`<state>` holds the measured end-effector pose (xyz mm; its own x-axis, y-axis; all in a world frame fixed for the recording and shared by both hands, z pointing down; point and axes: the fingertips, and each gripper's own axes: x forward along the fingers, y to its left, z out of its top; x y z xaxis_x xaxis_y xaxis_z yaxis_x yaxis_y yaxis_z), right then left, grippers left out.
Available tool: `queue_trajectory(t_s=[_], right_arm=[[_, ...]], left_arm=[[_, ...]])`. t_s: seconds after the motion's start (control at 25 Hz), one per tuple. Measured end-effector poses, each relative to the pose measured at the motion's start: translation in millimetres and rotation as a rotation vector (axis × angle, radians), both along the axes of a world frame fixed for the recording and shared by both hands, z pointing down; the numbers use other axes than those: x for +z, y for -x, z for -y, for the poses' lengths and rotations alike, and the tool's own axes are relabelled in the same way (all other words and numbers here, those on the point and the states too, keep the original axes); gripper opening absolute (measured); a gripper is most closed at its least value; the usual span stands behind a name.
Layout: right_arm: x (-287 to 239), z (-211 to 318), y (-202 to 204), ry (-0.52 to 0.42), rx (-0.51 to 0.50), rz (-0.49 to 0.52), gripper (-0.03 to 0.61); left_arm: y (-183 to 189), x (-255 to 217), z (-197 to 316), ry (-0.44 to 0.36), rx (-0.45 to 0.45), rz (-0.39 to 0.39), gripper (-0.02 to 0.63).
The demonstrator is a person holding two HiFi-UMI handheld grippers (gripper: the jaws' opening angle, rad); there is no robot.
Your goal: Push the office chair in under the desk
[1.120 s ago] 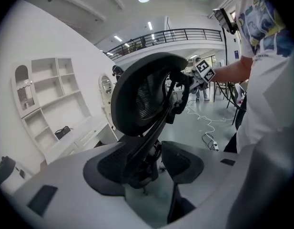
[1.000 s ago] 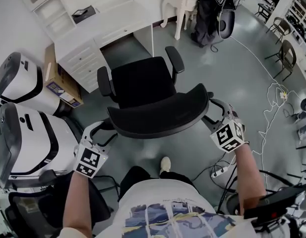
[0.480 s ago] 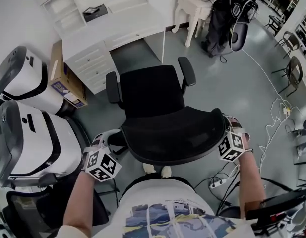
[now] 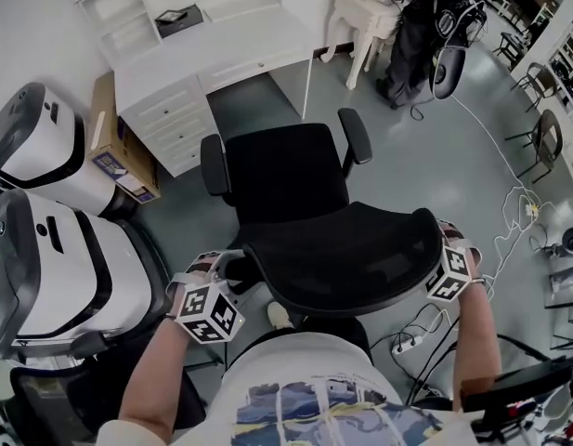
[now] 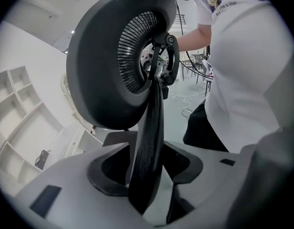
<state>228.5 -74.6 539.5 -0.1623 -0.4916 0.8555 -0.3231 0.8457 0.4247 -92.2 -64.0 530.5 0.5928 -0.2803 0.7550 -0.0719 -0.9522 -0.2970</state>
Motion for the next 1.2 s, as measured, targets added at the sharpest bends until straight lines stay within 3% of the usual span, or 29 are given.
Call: queue_trajectory(t_s=[0.36,1.2], right_arm=[[4.7,25.5,-8.5,0.016,0.017,-0.038,0.228],[1.9,141.5,-24.4,0.045,-0.100,-0.004,0.219]], left_arm=[[-8.0,5.0,18.8,0.029,0.059,0.046,0.172],[-28.4,7.0,112.9,0.089,-0.017,0.084,0.170]])
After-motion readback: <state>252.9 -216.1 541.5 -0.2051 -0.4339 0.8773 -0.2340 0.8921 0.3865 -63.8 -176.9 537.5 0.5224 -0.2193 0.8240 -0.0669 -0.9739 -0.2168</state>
